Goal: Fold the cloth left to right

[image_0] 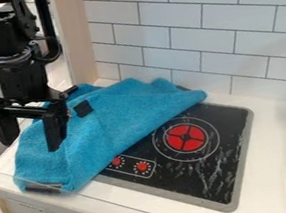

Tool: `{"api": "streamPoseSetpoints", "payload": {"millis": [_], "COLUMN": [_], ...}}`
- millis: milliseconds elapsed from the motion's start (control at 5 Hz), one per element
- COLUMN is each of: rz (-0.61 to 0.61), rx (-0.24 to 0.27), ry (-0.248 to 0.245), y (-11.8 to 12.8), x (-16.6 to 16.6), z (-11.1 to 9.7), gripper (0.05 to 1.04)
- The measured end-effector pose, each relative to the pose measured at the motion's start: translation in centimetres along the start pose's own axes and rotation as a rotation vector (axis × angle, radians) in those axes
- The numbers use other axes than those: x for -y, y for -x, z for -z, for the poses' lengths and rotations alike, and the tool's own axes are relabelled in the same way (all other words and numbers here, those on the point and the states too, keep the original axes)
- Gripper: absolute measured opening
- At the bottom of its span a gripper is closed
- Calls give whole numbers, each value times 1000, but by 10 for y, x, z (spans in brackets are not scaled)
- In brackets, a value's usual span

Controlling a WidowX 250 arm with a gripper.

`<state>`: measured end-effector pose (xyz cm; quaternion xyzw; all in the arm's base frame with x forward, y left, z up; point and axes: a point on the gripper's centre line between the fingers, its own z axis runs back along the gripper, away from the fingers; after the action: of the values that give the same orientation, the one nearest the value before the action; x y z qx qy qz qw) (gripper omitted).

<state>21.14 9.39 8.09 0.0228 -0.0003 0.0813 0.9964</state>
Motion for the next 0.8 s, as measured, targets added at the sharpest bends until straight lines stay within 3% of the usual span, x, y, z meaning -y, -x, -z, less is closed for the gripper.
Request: {"api": "streamPoseSetpoints", "payload": {"millis": [200, 400, 800], "rz": [3, 1, -49], "rx": [-27, -33, 14], "ry": [6, -11, -16], "y": [3, -14, -65], "x": [2, -5, -24], "z": [6, 12, 8], "gripper": [998, 998, 998]}}
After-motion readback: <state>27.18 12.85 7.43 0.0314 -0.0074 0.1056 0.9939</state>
